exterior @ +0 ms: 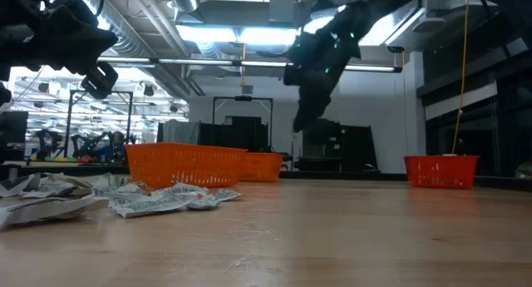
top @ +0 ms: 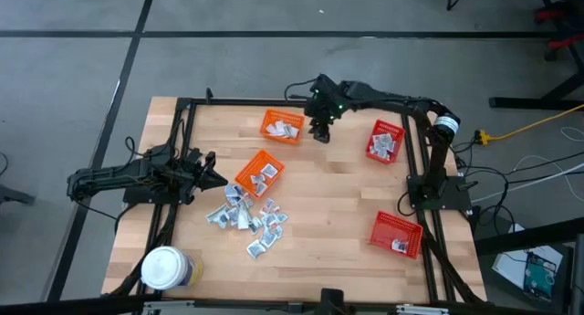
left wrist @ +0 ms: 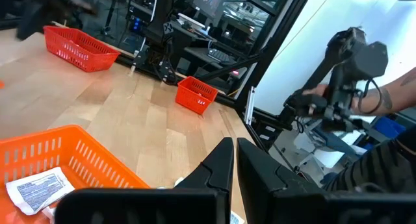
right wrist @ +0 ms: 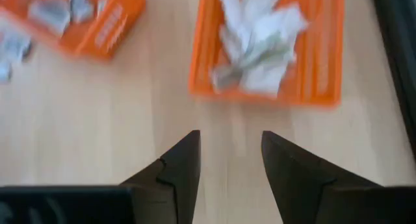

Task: Pick & Place First Aid Supplies
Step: Adjust the bins

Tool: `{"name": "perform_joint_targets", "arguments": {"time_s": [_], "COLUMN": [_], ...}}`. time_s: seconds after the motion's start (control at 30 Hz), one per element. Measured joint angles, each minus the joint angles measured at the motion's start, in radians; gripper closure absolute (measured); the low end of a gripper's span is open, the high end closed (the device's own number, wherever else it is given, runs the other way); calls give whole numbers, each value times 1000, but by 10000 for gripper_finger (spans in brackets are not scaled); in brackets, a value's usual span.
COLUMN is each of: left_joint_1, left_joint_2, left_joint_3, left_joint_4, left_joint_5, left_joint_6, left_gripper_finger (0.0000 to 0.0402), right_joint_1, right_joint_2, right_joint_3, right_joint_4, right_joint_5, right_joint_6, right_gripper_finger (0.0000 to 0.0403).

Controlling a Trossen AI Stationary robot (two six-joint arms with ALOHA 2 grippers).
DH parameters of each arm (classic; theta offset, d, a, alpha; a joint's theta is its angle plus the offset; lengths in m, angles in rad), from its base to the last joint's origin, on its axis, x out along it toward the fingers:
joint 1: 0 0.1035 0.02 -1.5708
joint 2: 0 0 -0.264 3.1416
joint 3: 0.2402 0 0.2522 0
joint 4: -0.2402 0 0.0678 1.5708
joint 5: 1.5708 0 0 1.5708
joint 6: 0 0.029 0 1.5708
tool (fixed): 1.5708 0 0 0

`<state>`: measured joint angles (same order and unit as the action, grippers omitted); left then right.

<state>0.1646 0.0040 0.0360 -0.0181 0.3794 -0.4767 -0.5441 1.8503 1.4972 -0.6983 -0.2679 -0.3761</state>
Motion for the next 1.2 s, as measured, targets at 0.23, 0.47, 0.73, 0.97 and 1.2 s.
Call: {"name": "perform_joint_targets", "arguments": {"time_s": [0.23,0.47,0.73,0.97,1.2], "left_joint_1": [0,0,0,0,0], "left_joint_2": [0,0,0,0,0], "left_joint_3": [0,0,0,0,0], "left_joint_4": [0,0,0,0,0], "left_joint_5": [0,0,0,0,0], "left_joint_6": [0,0,0,0,0], "left_gripper_finger": [386,386,386,386,386], "right_joint_1": [-45,-113,-129,-130,-106], "right_joint_2": [-54,-240,-450,-462,-461], "right_joint_3": [93,-108,-353,-538,-648], "right_joint_4": [-387,-427,-442,-422,-265], "right_joint_5": [36,55,394,415,411], "right_joint_6": [-110,-60,-24,-12,9], "right_gripper_finger": [240,240,240,240,240]}}
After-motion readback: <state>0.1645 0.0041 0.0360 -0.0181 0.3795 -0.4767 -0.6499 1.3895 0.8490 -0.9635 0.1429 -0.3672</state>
